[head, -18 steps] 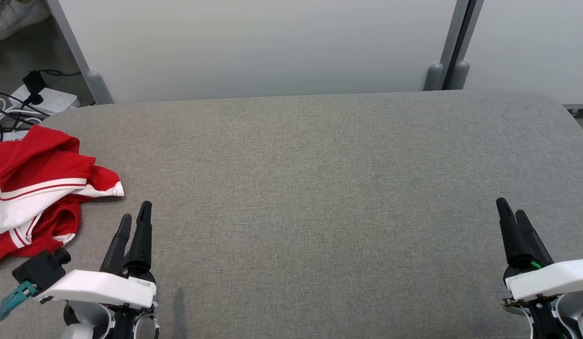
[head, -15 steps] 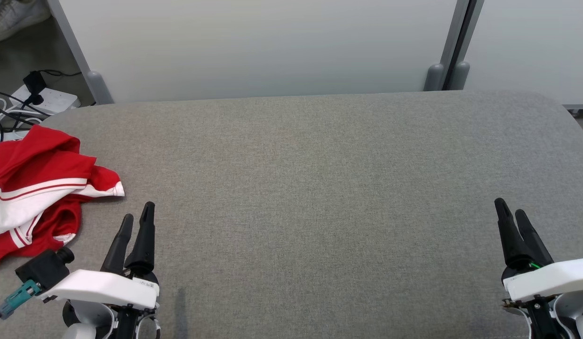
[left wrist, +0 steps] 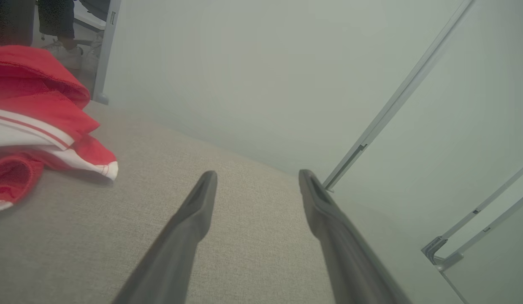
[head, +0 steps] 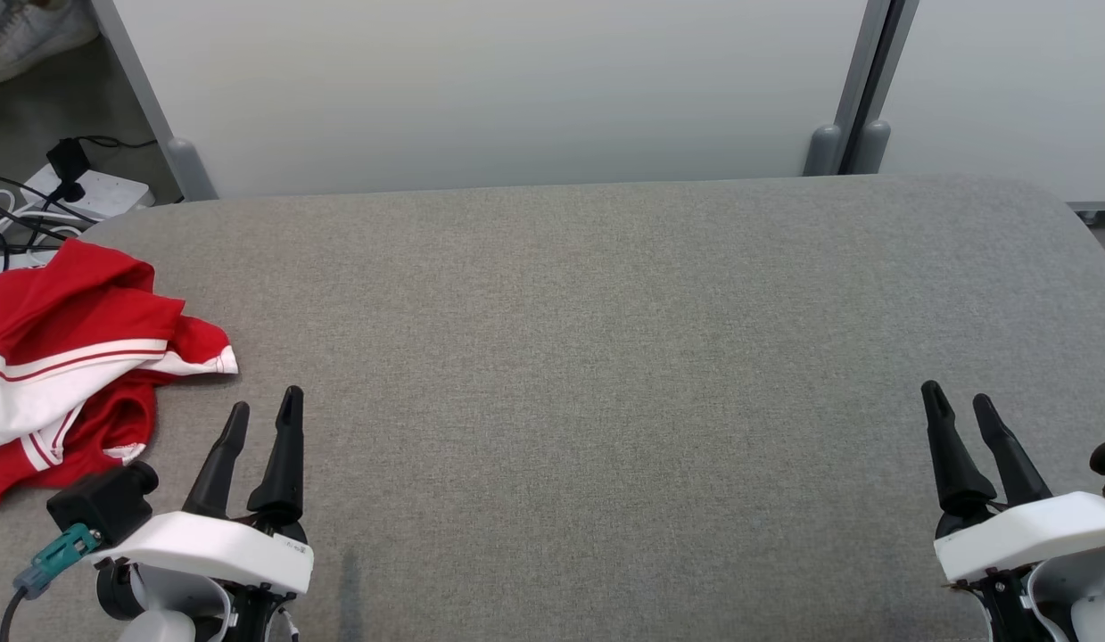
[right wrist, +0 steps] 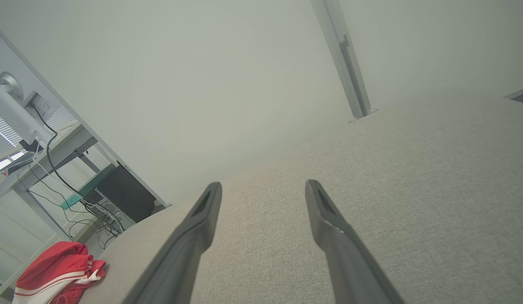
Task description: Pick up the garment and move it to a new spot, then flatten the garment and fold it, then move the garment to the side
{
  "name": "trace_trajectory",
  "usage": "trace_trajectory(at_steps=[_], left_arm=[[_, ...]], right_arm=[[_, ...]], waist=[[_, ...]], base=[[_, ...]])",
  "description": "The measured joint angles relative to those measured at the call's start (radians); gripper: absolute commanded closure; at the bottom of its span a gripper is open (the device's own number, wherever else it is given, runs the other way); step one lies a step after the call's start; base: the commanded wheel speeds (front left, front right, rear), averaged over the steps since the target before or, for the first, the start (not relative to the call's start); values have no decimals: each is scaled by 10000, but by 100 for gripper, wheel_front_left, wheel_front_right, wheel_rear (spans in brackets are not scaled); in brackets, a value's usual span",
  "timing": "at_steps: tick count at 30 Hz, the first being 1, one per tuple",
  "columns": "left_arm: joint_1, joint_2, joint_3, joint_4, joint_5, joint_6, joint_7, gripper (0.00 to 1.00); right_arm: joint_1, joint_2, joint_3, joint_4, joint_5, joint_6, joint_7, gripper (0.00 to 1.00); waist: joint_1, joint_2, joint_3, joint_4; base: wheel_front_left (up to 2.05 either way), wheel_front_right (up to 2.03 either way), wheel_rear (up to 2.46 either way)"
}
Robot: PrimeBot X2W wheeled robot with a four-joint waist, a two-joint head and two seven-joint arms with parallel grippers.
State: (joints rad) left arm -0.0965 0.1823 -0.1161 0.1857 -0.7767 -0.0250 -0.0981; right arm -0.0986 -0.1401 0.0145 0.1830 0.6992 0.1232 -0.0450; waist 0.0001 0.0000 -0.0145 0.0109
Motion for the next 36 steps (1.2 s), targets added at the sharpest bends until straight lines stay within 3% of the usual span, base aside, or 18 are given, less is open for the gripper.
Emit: trace_trajectory(at_steps=[36], left_arm=[[-152, 466, -869, 980, 3219, 673, -974, 0]], right_arm=[[7, 88, 270, 1005, -4021, 2, -1244, 0]], waist=[[-1, 0, -46, 78]], base=[[0, 0, 0]])
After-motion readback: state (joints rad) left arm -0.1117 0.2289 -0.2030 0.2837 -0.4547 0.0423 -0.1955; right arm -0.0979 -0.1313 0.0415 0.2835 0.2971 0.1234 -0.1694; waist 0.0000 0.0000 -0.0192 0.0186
